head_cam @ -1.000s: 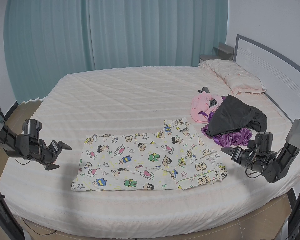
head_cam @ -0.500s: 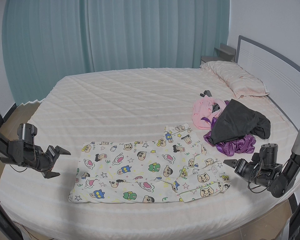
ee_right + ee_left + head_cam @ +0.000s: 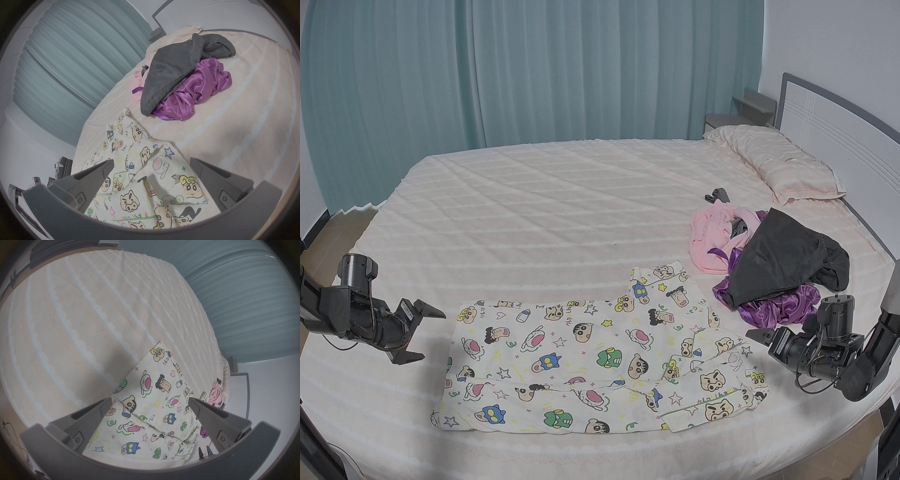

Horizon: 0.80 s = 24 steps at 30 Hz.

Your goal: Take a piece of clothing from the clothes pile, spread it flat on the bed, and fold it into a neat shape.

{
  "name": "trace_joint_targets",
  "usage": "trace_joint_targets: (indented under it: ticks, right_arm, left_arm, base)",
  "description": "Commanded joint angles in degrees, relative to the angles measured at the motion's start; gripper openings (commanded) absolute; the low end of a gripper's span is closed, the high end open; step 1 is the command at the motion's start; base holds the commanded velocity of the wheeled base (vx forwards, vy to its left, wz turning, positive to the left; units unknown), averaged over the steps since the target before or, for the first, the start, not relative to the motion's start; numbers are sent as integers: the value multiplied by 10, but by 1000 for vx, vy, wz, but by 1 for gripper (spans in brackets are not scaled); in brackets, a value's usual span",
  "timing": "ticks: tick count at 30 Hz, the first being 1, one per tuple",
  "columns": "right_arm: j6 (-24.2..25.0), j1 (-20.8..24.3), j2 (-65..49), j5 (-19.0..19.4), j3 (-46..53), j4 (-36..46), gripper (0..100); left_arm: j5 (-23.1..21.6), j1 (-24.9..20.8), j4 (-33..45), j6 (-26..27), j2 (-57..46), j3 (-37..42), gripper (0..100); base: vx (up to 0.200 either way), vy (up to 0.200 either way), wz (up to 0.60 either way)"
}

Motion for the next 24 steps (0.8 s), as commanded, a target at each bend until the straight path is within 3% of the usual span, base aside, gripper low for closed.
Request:
trace_joint_targets:
  ticks: [1, 16, 22, 24]
  right_arm:
    - [-2, 2, 4, 0, 4, 0, 100]
    - [-2, 15, 5, -1, 11, -4, 100]
    - [-2, 15, 6, -1, 11, -4, 100]
    - [-2, 15, 5, -1, 11, -4, 100]
  left_arm:
    - [-1, -1, -4, -1, 10, 2, 100]
    - [-1, -13, -5, -1, 20, 1, 100]
    - [-22, -12, -5, -1, 22, 2, 100]
    - [-22, -11, -5, -1, 21, 1, 100]
  base:
    - [0, 0, 0]
    - [0, 0, 0]
    - [0, 0, 0]
    - [0, 200, 0]
